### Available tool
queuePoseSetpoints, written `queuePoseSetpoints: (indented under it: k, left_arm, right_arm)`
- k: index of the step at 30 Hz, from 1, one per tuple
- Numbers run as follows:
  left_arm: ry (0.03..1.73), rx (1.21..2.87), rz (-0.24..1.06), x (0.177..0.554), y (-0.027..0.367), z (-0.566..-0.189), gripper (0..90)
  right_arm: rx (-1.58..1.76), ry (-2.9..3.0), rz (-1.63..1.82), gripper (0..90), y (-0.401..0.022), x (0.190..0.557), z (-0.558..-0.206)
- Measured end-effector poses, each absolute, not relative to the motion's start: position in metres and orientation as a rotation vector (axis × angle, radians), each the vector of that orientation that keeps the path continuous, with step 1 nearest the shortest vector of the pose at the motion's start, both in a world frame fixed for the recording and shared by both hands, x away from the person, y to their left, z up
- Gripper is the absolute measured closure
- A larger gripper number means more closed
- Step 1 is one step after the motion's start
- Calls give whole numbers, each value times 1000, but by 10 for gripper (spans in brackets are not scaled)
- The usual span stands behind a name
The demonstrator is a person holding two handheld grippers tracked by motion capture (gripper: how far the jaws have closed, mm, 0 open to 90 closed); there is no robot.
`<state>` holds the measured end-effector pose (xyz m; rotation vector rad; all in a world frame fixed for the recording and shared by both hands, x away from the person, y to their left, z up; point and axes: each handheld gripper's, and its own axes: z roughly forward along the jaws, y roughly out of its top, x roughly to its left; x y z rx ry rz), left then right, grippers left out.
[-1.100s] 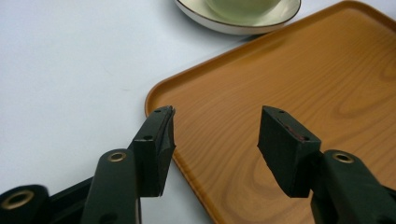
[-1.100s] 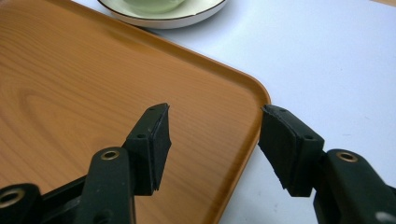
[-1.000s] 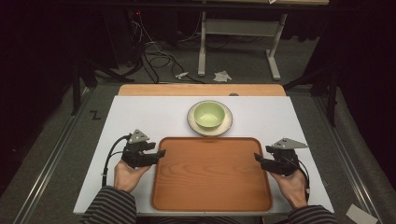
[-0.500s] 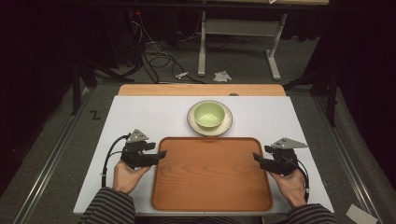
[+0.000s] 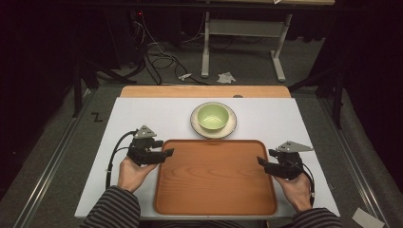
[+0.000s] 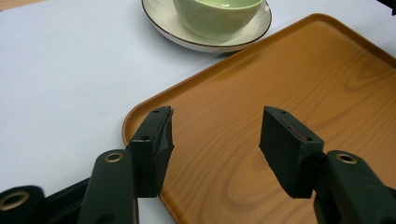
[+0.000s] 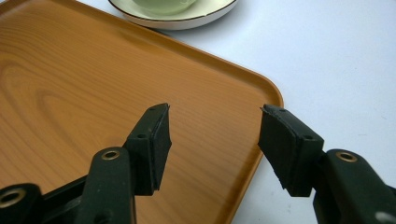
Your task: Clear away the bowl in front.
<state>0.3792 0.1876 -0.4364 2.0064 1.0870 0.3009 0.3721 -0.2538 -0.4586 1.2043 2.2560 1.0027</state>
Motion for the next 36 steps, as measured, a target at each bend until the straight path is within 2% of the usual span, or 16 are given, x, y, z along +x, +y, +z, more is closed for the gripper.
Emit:
queuePoseSetpoints:
  k: [10, 19, 36]
  left_arm:
    - [1024, 2012, 348, 402, 172, -424, 453]
    - [1072, 2046, 312, 426, 161, -416, 482]
    - [1062, 2141, 333, 475, 112, -406, 454]
  right_arm:
    - [1191, 2193, 1048, 495, -257, 363, -453]
    - [1188, 2216, 1039, 507, -255, 364, -454]
    - [1169, 2231, 1048, 508, -254, 363, -453]
